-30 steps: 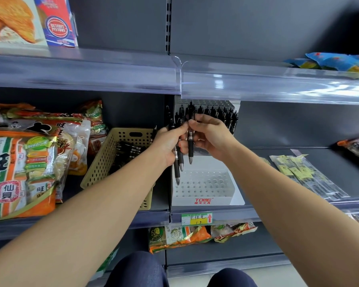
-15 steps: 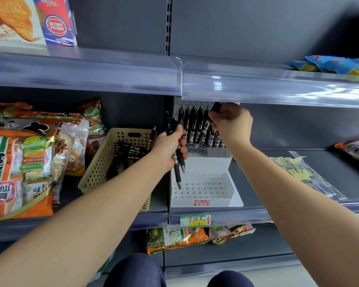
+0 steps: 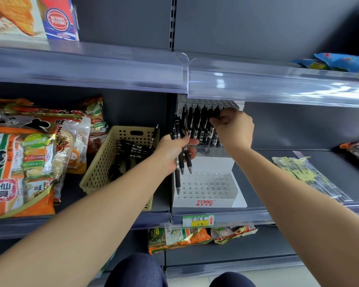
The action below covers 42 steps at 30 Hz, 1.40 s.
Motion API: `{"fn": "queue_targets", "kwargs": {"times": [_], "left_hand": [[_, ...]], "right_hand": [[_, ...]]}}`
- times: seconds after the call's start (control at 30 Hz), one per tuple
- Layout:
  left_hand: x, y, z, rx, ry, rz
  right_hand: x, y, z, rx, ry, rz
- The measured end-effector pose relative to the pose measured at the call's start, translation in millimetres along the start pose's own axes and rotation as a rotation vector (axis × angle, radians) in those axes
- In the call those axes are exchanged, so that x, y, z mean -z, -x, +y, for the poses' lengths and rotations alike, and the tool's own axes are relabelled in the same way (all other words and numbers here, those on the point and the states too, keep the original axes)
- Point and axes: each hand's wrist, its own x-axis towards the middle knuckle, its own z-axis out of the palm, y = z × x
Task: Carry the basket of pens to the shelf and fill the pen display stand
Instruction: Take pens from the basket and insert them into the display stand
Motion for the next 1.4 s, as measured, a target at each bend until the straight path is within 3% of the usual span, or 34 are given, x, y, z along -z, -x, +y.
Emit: {"fn": "queue_targets", "kwargs": {"times": [0.33, 0.73, 0.93, 1.17, 1.4], "left_hand": [[5, 0, 1, -0.014, -0.038, 0.001], [3, 6, -5, -0.042, -0.100, -0.058], [2, 11, -6, -0.058, -0.128, -0.078], [-2, 13, -6, -0.081, -0.158, -0.067], [2, 19, -5, -0.114, -0.193, -0.092]], "right_hand": [[-13, 4, 7, -0.080, 0.190, -0.104], [-10, 5, 9, -0.112, 0.197, -0.141], [-8, 14, 4, -0.112, 0.051, -0.146], [1, 23, -21, -0.277, -0.526, -0.343], [11, 16, -22, -0.452, -0.583, -0.479]]}}
